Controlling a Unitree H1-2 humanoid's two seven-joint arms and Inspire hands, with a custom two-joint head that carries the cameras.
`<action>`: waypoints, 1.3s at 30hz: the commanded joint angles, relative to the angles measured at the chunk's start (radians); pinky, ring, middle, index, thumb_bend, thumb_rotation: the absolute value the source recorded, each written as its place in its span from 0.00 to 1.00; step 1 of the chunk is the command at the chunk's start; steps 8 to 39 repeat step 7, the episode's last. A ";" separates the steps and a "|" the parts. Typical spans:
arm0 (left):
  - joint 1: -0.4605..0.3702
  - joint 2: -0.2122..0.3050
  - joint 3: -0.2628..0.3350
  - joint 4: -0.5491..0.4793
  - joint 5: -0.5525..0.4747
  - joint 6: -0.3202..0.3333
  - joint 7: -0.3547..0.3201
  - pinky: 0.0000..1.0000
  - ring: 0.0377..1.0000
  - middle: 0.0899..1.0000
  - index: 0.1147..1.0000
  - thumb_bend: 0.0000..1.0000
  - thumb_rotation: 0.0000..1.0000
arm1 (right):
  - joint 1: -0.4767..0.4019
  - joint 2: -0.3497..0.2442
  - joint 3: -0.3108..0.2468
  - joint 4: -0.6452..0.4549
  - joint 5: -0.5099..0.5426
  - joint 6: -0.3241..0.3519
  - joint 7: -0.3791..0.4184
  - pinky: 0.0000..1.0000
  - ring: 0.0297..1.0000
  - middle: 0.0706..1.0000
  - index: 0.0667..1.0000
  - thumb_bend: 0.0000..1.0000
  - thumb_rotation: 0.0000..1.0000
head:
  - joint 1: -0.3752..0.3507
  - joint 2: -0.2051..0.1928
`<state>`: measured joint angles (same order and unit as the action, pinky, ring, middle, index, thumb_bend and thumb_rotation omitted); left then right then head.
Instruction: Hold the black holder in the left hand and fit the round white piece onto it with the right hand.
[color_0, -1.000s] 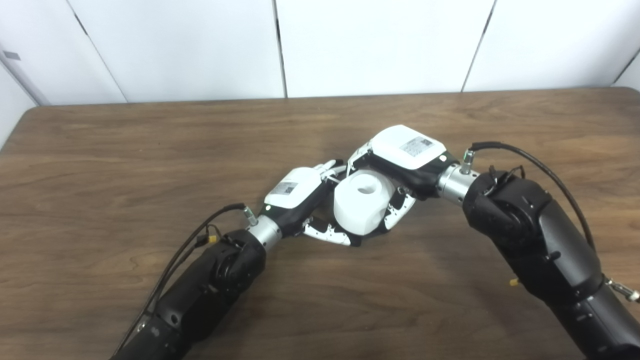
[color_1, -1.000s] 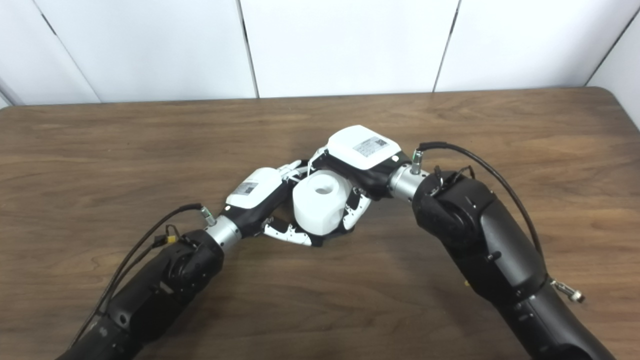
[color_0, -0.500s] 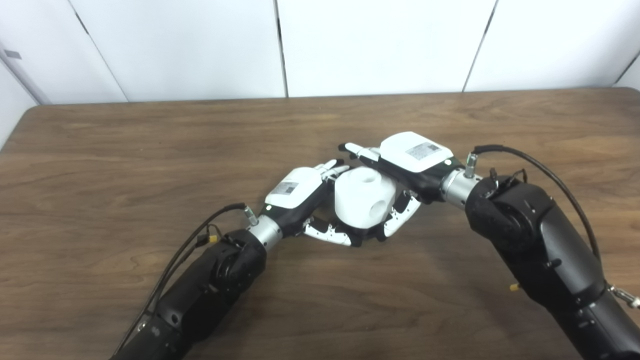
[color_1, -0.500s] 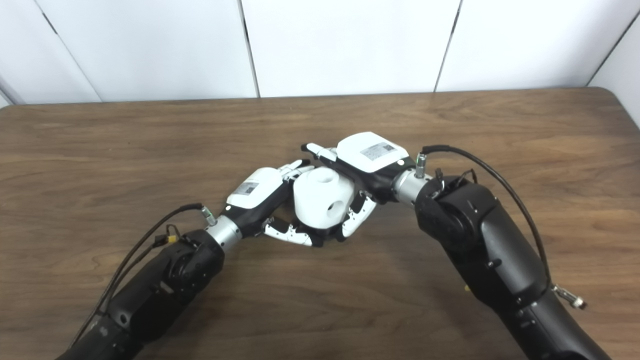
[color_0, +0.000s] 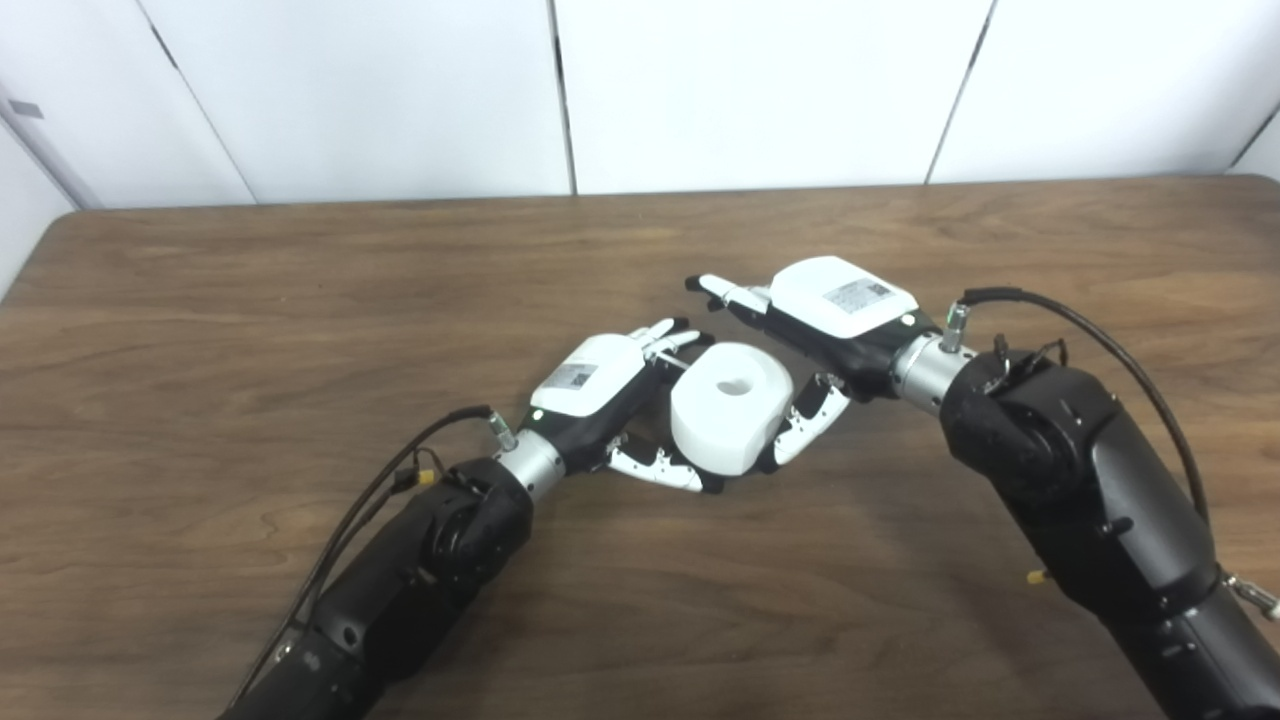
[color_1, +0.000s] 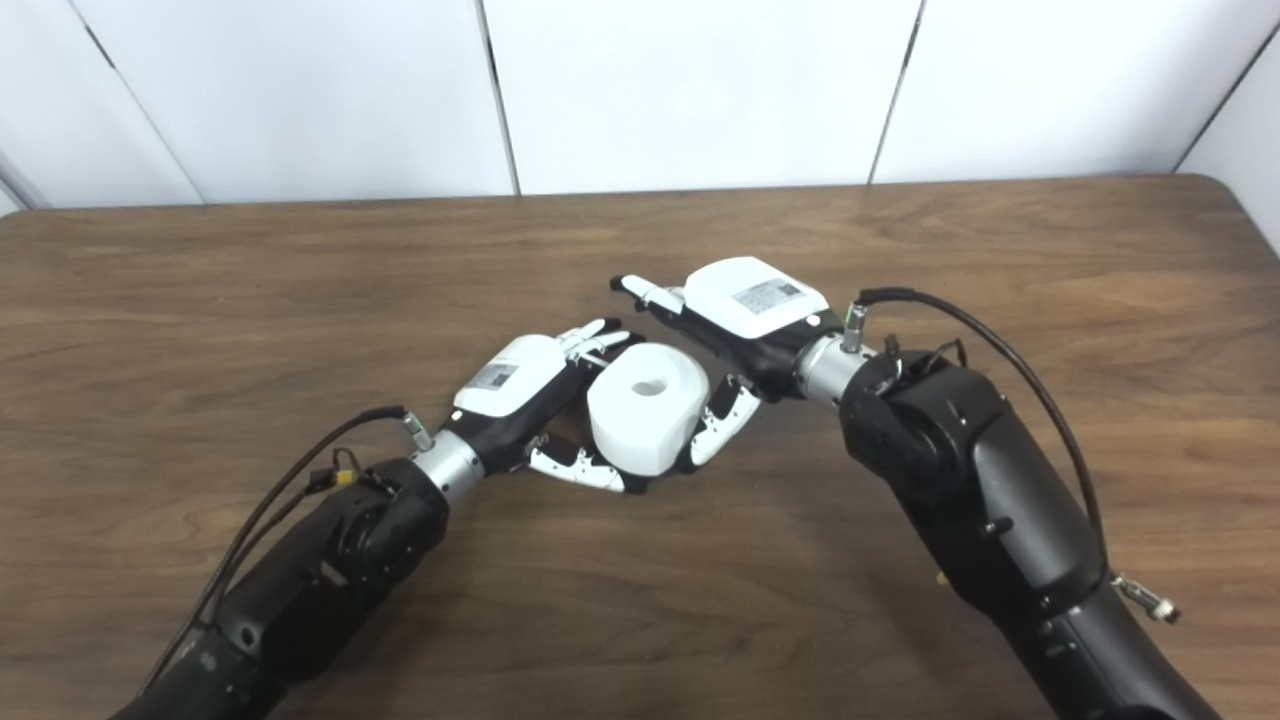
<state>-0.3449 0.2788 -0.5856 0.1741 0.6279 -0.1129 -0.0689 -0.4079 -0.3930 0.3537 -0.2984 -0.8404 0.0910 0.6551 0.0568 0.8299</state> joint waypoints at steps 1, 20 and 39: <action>0.045 0.010 -0.046 0.062 0.039 0.005 -0.083 0.95 0.98 0.91 0.42 0.52 0.07 | -0.030 -0.010 -0.031 -0.031 0.021 -0.014 -0.037 0.81 0.84 0.89 1.00 0.97 0.31 | -0.001 0.000; 0.043 0.009 -0.044 0.063 0.038 0.005 -0.089 0.96 0.99 0.91 0.42 0.52 0.07 | -0.027 -0.030 -0.055 -0.045 0.046 -0.025 -0.037 0.80 0.83 0.90 1.00 0.98 0.30 | -0.001 0.000; 0.043 0.009 -0.044 0.063 0.038 0.005 -0.089 0.96 0.99 0.91 0.42 0.52 0.07 | -0.027 -0.030 -0.055 -0.045 0.046 -0.025 -0.037 0.80 0.83 0.90 1.00 0.98 0.30 | -0.001 0.000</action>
